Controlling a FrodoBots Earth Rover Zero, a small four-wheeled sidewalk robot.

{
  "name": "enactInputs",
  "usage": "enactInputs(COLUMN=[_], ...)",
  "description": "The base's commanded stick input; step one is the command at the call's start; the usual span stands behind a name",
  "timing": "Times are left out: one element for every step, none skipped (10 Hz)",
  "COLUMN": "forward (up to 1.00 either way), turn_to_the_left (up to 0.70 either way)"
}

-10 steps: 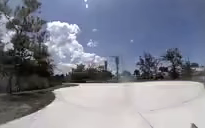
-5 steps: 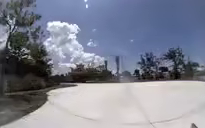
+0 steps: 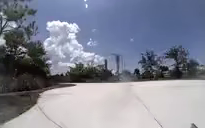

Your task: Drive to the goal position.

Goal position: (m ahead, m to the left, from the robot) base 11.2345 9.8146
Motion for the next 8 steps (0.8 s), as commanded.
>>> enactInputs(forward=[0.85,0.85,0.85,0.85,0.85,0.85,0.85,0.85], turn_to_the_left=[0.0,0.0,0.0,0.0,0.0,0.0,0.0,0.0])
